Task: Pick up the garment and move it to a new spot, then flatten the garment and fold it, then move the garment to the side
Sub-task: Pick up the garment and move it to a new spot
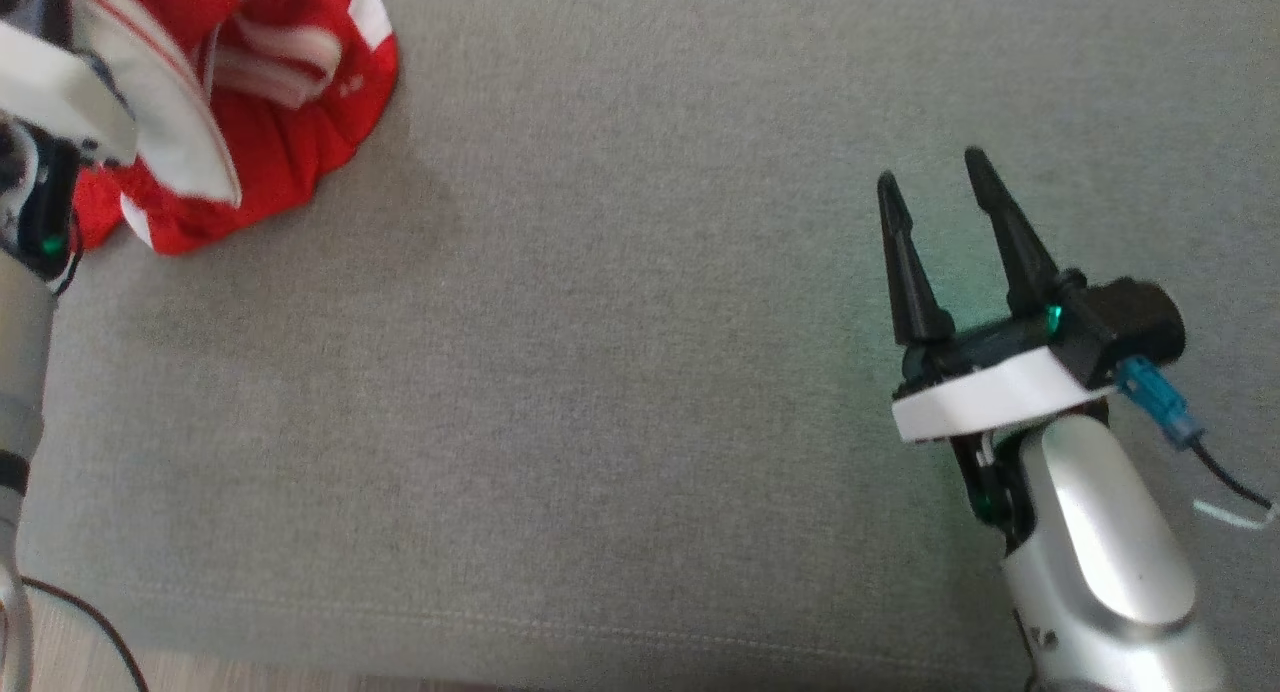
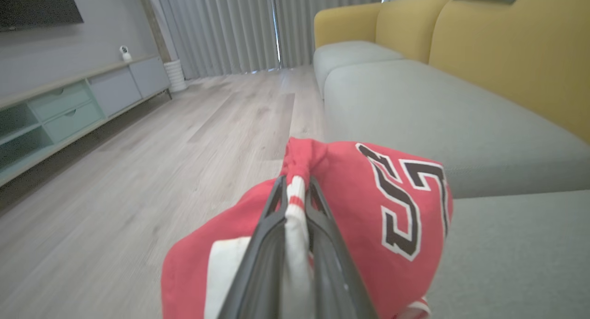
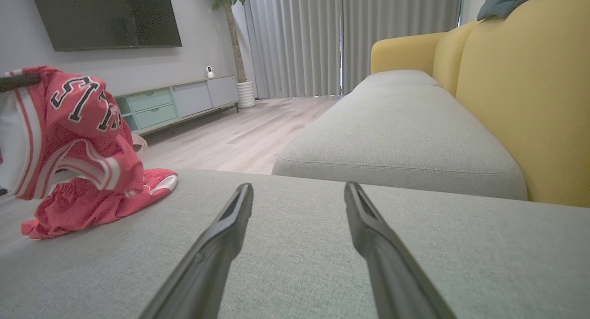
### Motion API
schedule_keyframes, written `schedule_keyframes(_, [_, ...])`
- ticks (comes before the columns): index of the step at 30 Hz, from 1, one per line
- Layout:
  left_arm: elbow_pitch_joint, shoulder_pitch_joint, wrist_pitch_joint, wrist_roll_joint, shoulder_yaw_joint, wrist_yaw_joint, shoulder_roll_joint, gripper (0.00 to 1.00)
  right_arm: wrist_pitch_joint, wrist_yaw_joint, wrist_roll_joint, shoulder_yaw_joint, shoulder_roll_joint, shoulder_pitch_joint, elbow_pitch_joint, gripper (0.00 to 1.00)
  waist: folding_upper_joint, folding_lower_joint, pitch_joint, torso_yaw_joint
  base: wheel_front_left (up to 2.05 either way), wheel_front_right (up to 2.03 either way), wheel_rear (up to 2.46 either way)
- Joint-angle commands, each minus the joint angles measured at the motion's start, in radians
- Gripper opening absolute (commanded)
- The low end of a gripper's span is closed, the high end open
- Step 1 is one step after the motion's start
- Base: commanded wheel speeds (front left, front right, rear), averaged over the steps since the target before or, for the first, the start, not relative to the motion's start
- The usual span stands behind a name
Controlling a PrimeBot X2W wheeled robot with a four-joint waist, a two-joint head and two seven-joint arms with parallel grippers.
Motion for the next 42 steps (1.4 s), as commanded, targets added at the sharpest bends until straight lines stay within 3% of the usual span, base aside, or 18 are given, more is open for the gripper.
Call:
schedule_keyframes(1, [-0.069, -0.037, -0.012, 0.014, 0.042, 0.009, 0.054, 0.0, -0.011, 0.008, 0.013, 0.019, 0.007, 0.022, -0.024, 1.0, 0.0, -0.0001, -0.042, -0.024, 0.0, 0.0, 0.0])
schedule_keyframes(10, [-0.217, 0.007, -0.012, 0.044, 0.019, 0.014, -0.023, 0.0, -0.011, 0.008, 0.055, 0.035, 0.007, 0.06, -0.022, 1.0, 0.0, -0.0001, -0.115, -0.13, 0.0, 0.0, 0.0])
schedule_keyframes(23, [-0.293, 0.086, -0.012, 0.016, -0.052, 0.034, -0.218, 0.0, -0.011, 0.008, 0.105, 0.103, 0.007, 0.041, -0.042, 1.0, 0.0, -0.0001, -0.116, -0.367, 0.0, 0.0, 0.0])
schedule_keyframes(32, [-0.306, 0.185, -0.012, 0.036, -0.084, 0.038, -0.326, 0.0, -0.011, 0.008, 0.102, 0.086, 0.007, 0.055, -0.058, 1.0, 0.0, -0.0001, -0.096, -0.405, 0.0, 0.0, 0.0])
schedule_keyframes(33, [-0.305, 0.203, -0.012, 0.043, -0.082, 0.043, -0.329, 0.13, -0.011, 0.008, 0.102, 0.082, 0.007, 0.057, -0.058, 1.0, 0.0, -0.0001, -0.095, -0.4, 0.0, 0.0, 0.0])
schedule_keyframes(34, [-0.304, 0.223, -0.012, 0.049, -0.078, 0.046, -0.331, 0.62, -0.011, 0.008, 0.103, 0.081, 0.007, 0.058, -0.058, 1.0, 0.0, -0.0001, -0.095, -0.395, 0.0, 0.0, 0.0])
schedule_keyframes(35, [-0.302, 0.242, -0.012, 0.056, -0.073, 0.05, -0.332, 1.0, -0.011, 0.008, 0.104, 0.081, 0.007, 0.06, -0.058, 1.0, 0.0, -0.0001, -0.095, -0.388, 0.0, 0.0, 0.0])
schedule_keyframes(42, [-0.344, 0.395, -0.012, 0.1, 0.022, 0.103, -0.324, 1.0, -0.011, 0.008, 0.1, 0.073, 0.007, 0.062, -0.054, 1.0, 0.0, -0.0001, -0.106, -0.311, 0.0, 0.0, 0.0])
